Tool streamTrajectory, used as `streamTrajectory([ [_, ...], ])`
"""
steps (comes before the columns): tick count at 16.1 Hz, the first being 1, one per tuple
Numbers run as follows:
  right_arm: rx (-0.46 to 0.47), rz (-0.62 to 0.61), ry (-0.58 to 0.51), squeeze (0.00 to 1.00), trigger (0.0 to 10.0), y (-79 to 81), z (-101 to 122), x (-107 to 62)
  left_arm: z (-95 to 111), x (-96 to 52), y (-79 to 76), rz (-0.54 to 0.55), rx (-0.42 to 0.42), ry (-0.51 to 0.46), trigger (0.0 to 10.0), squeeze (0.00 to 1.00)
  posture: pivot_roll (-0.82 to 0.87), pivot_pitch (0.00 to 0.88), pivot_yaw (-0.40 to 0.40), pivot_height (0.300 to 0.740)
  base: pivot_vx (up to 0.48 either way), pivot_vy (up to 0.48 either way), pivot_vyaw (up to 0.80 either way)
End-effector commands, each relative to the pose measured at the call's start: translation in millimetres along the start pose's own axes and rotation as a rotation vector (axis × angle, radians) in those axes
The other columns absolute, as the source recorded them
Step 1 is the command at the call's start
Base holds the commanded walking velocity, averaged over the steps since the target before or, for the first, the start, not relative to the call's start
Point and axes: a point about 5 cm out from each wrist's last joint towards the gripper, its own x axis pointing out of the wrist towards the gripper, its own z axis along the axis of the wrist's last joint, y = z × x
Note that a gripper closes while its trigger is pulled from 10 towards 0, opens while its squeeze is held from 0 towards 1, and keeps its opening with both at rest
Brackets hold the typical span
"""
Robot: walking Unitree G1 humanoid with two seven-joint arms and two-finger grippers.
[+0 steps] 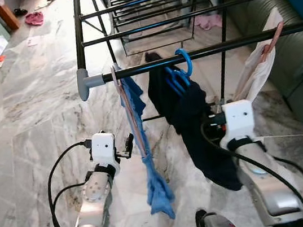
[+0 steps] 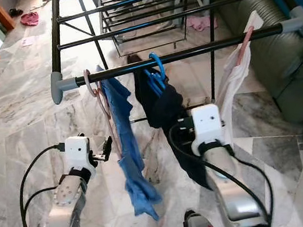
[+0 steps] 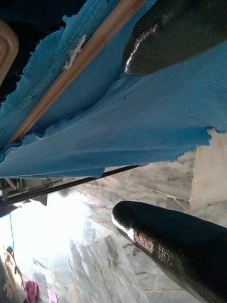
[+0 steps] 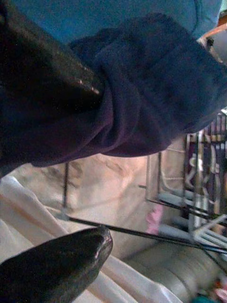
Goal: Hang hanger
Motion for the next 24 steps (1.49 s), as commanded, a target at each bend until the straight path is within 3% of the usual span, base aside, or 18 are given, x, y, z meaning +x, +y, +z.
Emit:
streamTrajectory([
  [1,0.003,0.017,-0.013,1.00,10.0,3.1,0.6,-4.3,-6.7,-4.9,5.7,0.033,0.007,0.020,10.0,0.00,-0.15,0.179,0.074,0.740,0.000,0.000,0.00],
  [5,0.007,0.068,-0.049,1.00,10.0,5.1,6.0,-6.9,-9.1,-3.4,7.4,0.076,0.011,0.030,10.0,0.00,-0.15,0.172,0.044,0.740,0.000,0.000,0.00],
  [9,-0.023,0.146,-0.145,1.00,10.0,9.5,24.1,-15.6,-2.7,-8.3,15.6,0.182,0.094,-0.002,10.0,0.00,-0.14,0.168,0.025,0.740,0.000,0.000,0.00],
  [14,-0.050,0.117,-0.117,1.00,10.0,0.0,14.1,-20.0,-4.0,-20.9,31.4,0.279,0.168,-0.017,10.0,0.00,-0.15,0.148,0.002,0.740,0.000,0.000,0.00],
  [16,-0.057,0.106,-0.116,0.69,10.0,-1.2,13.8,-20.1,-2.7,-20.3,32.1,0.308,0.181,-0.017,10.0,0.00,-0.14,0.136,-0.009,0.740,0.000,0.000,0.00],
  [17,-0.068,0.104,-0.115,0.06,10.0,-0.8,12.8,-21.0,-0.3,-19.5,31.4,0.322,0.191,-0.019,10.0,0.00,-0.14,0.133,-0.011,0.740,0.000,0.000,0.00],
  [18,-0.059,0.099,-0.113,0.00,10.0,-0.6,12.1,-21.7,0.9,-19.4,29.7,0.321,0.186,-0.023,10.0,0.00,-0.14,0.134,-0.010,0.740,0.000,0.000,0.00],
  [24,-0.047,0.081,-0.095,0.00,10.0,1.4,7.3,-23.9,-1.9,-21.1,25.7,0.288,0.214,-0.012,10.0,0.00,-0.14,0.140,0.008,0.740,0.000,0.000,0.00],
])
